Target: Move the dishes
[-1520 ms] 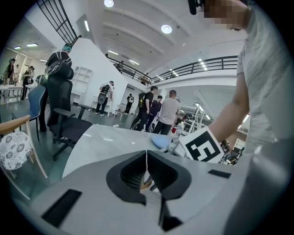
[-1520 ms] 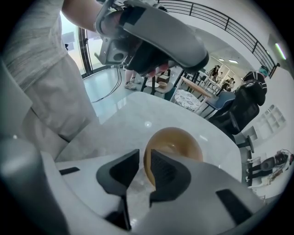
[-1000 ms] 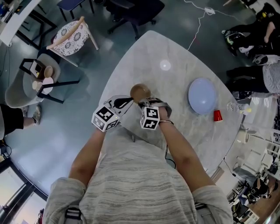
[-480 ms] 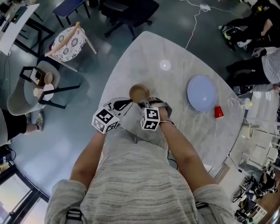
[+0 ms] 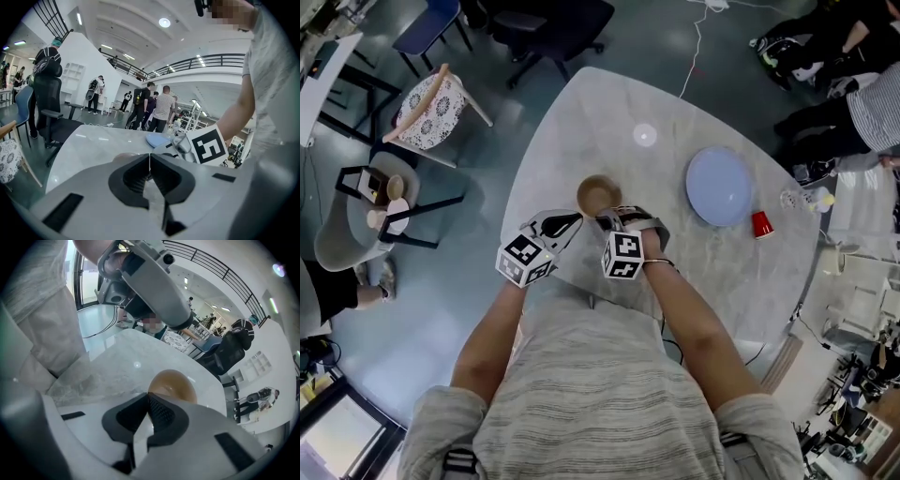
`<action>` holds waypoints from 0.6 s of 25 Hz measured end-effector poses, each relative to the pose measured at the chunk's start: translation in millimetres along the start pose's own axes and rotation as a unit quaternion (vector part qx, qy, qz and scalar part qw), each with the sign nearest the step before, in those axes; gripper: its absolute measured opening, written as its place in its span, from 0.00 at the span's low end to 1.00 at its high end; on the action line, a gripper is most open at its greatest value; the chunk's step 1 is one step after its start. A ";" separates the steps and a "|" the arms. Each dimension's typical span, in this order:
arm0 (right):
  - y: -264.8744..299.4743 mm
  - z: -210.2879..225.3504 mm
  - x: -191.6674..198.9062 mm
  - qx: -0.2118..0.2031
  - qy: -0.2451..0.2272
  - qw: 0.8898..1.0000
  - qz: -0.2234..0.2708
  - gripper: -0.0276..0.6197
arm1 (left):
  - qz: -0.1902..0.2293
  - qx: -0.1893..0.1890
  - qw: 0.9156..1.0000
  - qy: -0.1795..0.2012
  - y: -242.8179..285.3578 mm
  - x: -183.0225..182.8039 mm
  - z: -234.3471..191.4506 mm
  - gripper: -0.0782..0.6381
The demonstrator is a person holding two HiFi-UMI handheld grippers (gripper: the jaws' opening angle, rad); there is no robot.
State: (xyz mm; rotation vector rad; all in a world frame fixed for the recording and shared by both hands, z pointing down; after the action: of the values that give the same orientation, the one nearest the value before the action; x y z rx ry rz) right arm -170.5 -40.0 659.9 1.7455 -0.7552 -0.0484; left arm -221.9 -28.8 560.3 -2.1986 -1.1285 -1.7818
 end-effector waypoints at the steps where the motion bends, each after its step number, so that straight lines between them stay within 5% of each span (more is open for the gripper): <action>1: -3.2 1.9 3.9 0.006 0.003 1.000 -0.001 0.08 | -0.001 0.005 1.000 0.002 5.0 -1.2 2.7 0.14; 15: -67.8 19.3 106.7 0.062 0.053 0.996 -0.043 0.08 | -0.009 0.082 0.996 0.026 97.6 -27.3 58.0 0.14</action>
State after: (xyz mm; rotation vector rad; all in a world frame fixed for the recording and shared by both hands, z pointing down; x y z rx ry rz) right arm -62.9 -102.7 630.7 1.8831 -0.6156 0.0339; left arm -118.8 -83.2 553.7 -2.0443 -1.2392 -1.6775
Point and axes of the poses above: the fingertips, and each gripper's own axes: y forward along the fingers, z to its right, x out of its underside, the point moved 2 cm from there along -y, backward along the fingers, and after that the axes turned 1 degree about y, right-handed, at the moved point
